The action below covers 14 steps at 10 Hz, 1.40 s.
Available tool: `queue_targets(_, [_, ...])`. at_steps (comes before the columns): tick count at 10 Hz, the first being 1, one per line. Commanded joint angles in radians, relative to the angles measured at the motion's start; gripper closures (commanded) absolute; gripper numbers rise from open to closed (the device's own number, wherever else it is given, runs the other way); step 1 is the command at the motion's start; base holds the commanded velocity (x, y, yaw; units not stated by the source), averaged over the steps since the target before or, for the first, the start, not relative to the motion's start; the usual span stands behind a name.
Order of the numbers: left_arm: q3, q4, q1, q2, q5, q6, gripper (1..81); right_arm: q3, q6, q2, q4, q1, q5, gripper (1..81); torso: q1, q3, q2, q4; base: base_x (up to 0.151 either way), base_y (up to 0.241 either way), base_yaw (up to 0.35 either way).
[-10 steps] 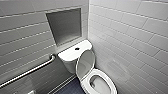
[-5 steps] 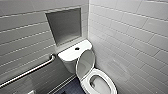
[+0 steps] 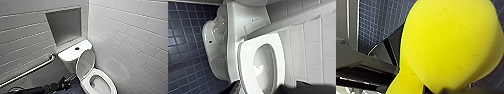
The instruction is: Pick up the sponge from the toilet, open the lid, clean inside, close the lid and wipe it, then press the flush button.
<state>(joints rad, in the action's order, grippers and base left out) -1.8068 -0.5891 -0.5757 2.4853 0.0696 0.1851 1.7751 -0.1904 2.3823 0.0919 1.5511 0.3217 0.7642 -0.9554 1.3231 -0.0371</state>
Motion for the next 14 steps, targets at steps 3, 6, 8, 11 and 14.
queue_targets(3, [-0.071, -0.106, 0.237, -0.008, 0.026, 0.053, 1.0, -0.03, 0.003, -0.039, -0.017, 0.005, -0.064, 81.1, 0.0, 0.0, 0.0, 0.0, 0.0, 0.0, 0.0])
queue_targets(6, [-0.095, -0.106, 0.299, 0.027, 0.025, 0.086, 1.0, -0.036, 0.003, -0.039, -0.017, 0.011, -0.064, 81.1, 0.0, 0.0, -0.001, 0.0, 0.0, 0.0, 0.0])
queue_targets(8, [-0.111, -0.106, 0.322, 0.055, 0.024, 0.091, 1.0, -0.036, 0.003, -0.039, -0.017, 0.013, -0.064, 81.1, 0.0, 0.0, -0.001, 0.0, 0.0, 0.0, 0.0])
queue_targets(11, [-0.12, -0.095, 0.34, 0.09, 0.035, 0.091, 1.0, -0.036, 0.003, -0.039, -0.017, 0.019, -0.064, 81.1, 0.0, 0.0, -0.001, 0.0, 0.0, 0.0, 0.0])
queue_targets(14, [-0.025, -0.042, 0.267, 0.088, 0.116, 0.065, 1.0, -0.033, -0.003, -0.036, -0.014, 0.007, -0.063, 81.1, 0.0, -0.001, -0.002, 0.0, 0.0, 0.0, 0.0])
